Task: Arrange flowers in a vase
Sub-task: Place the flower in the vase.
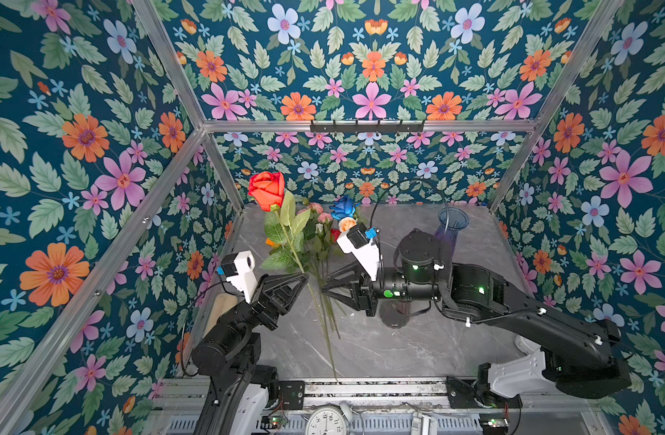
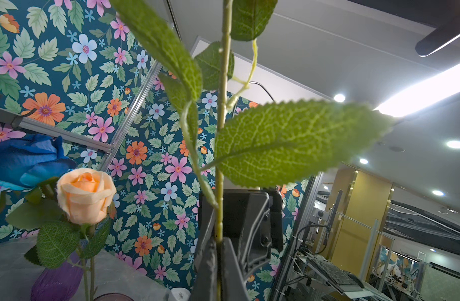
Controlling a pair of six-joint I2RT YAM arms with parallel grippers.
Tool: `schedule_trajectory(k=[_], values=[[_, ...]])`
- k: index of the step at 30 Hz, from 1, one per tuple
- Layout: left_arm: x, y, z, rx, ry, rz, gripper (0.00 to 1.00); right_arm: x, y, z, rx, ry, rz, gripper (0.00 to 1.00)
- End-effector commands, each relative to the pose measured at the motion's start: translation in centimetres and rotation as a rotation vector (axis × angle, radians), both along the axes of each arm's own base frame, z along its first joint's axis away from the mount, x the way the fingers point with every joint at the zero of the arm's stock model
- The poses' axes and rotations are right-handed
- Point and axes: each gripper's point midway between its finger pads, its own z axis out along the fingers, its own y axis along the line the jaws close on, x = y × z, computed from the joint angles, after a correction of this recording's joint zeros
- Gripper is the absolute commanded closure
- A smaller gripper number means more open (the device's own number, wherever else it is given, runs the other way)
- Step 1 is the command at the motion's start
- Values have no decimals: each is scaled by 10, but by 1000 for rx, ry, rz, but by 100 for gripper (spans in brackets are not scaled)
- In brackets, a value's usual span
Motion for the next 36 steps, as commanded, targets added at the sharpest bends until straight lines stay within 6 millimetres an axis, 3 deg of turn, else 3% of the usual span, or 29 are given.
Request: schedule_trajectory(k=[1,8,18,20,21,22,24,26,32,36], values=[[-4,1,3,-1,-22,5,100,-10,12,11,32,8,87,68],[-3,1,3,8,-20,21,100,-24,34,1,0,81,219,72],[-1,-1,-1,30,-14,33,100,-21,35,-8,-22,100,202,100],[-1,-2,-2,39,-12,36,100,-18,32,-8,-28,93,179,100],[0,-2,-3,49,-10,39,93,-17,30,-8,-28,86,167,100],[3,-4,-5,70,-4,49,74,-15,26,-6,-28,75,150,100],[14,-8,-13,144,26,94,35,-11,14,2,-19,38,103,100],[30,-8,-29,263,72,204,17,-5,-8,16,-1,-23,25,100],[65,25,-92,599,197,592,13,6,-91,51,76,-151,-205,100],[70,30,-127,630,258,616,14,26,-159,63,40,-250,-448,100]])
